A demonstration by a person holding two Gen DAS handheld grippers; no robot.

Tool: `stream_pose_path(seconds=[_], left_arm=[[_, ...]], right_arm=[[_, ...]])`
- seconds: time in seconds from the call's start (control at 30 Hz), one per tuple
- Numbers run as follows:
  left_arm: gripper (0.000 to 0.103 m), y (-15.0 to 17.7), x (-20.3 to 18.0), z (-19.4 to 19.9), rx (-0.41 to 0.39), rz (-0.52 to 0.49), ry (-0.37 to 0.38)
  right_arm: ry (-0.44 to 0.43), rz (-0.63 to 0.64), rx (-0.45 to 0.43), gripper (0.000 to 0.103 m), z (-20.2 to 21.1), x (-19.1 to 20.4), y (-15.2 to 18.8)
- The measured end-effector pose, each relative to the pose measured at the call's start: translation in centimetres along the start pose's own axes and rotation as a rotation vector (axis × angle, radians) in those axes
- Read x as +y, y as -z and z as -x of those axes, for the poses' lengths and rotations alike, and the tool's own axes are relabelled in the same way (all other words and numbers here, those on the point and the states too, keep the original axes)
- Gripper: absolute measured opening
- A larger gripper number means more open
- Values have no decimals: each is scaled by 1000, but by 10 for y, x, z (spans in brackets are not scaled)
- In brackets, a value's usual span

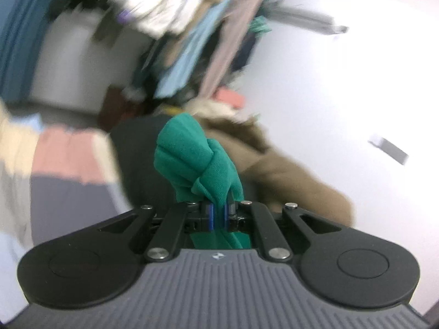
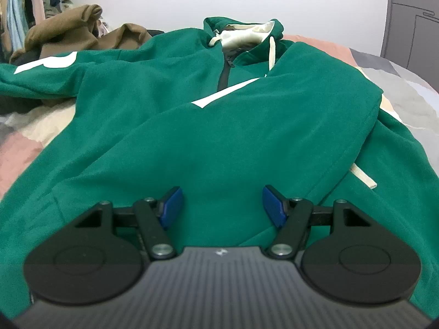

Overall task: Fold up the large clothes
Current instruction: 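Grasp the sleeve cuff with the left gripper and lift it, then fold the held sleeve across the hoodie front and open the left gripper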

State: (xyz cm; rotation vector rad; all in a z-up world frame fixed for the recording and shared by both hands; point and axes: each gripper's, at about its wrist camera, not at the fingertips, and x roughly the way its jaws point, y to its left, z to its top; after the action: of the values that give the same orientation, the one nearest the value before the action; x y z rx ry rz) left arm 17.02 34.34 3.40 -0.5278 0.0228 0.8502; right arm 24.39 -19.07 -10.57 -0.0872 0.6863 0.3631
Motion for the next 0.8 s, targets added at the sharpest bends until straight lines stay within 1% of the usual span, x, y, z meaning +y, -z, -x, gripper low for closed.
stream_pose_path(seconds=[0.1,0.2,0.27,0.3,0.37,0.43,0.5,0.57,0.63,0.7,0.77,0.8], left_arm=[[7,-16,-46,25,-36,-95,83],[7,-21,-105,60,-76,-229,198],[7,-14,-142,89,-102,-330,271],[7,-8,-162,104,-113,-381,318],[8,3,-199,130,-120,-451,401],[8,17,-234,158,-114,-495,487],[7,38,-264,183,-96,-536,581],[8,63,-286,206,-65,-569,675],[8,94,-298,225,-2,-584,774],[8,135,-305,243,74,-616,855],[8,170,-307,251,158,-627,907],[8,192,-308,252,226,-636,931]], right_arm=[[-11,-18,-2,66,4,-5,-2],[-4,-11,-21,66,8,-10,-1],[3,4,-24,66,9,-11,1],[-4,-4,-28,66,10,-13,1],[-25,-49,-35,66,15,-20,-1],[-44,-95,-47,67,22,-27,-3],[-49,-137,-59,67,28,-34,-4],[-40,-181,-64,67,32,-43,-4],[-18,-223,-77,67,37,-52,-3],[8,-277,-96,67,42,-64,-3],[37,-329,-112,67,48,-76,-1],[53,-351,-120,67,50,-82,0]])
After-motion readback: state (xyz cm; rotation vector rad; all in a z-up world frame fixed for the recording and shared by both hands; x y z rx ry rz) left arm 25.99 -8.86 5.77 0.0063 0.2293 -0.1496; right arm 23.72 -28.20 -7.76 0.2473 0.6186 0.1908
